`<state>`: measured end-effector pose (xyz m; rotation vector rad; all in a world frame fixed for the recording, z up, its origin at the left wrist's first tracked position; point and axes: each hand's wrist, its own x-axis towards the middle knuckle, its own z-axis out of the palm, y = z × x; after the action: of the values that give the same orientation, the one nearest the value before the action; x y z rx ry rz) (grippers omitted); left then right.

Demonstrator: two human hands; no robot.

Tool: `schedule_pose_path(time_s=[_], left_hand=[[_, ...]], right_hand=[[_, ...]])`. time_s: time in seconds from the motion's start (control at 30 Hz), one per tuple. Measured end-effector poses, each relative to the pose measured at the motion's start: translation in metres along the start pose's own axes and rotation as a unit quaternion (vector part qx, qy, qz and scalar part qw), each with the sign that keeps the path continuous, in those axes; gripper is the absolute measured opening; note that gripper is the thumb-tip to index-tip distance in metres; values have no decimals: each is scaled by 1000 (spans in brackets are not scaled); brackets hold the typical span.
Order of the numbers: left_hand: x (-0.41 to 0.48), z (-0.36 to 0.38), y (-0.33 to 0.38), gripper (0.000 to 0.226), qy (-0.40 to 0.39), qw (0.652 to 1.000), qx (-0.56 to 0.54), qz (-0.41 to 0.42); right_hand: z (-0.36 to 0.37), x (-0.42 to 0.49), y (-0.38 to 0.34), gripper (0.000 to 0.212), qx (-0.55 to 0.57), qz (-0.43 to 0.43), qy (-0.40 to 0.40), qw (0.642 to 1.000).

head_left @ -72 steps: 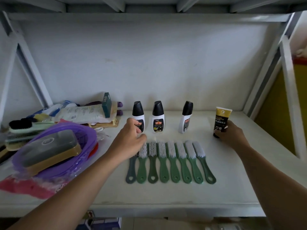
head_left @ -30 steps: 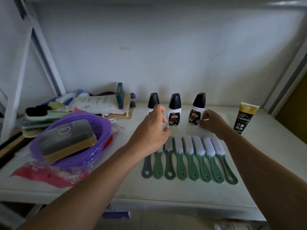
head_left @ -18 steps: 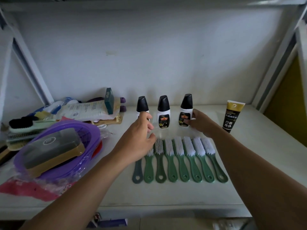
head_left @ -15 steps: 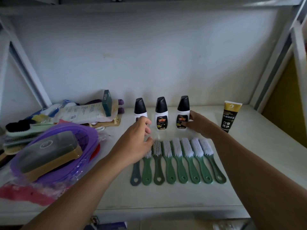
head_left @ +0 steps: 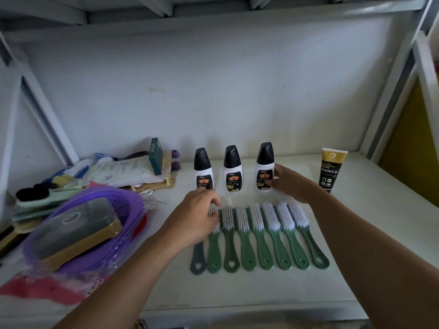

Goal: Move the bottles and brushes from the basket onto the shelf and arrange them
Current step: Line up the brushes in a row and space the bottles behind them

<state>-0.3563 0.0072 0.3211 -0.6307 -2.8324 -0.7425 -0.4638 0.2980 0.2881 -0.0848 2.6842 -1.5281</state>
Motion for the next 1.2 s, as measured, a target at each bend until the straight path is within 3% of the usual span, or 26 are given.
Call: schedule_pose_path(time_s=[0.47, 0.63, 0.73, 0.9, 1.03, 1.13, 1.2], left_hand=[[3, -6, -11, 22, 5, 1000, 11, -15], [4, -8, -12, 23, 16, 1000, 16, -12], [3, -10, -10, 23, 21, 1000, 13, -8], [-1, -13, -9, 22, 30, 1000, 5, -3], [-2, -14, -10, 21, 27, 1000, 5, -7], [-2, -15, -12, 20, 20, 1000, 8, -12], [-2, -14, -11, 19, 18, 1000, 9, -13]], right_hand=[[-22, -12, -3, 41, 49, 10, -6, 999], [-46, -25, -39, 42, 0, -61, 155, 986], [-69, -45, -69, 39, -66, -134, 266, 952], [-101, -87, -78, 37, -98, -137, 409, 897], [-113, -107, -46, 56, -102, -93, 443, 886], [-113, -101, -19, 89, -48, -16, 411, 910], [-110, -95, -2, 97, -40, 47, 356, 932]])
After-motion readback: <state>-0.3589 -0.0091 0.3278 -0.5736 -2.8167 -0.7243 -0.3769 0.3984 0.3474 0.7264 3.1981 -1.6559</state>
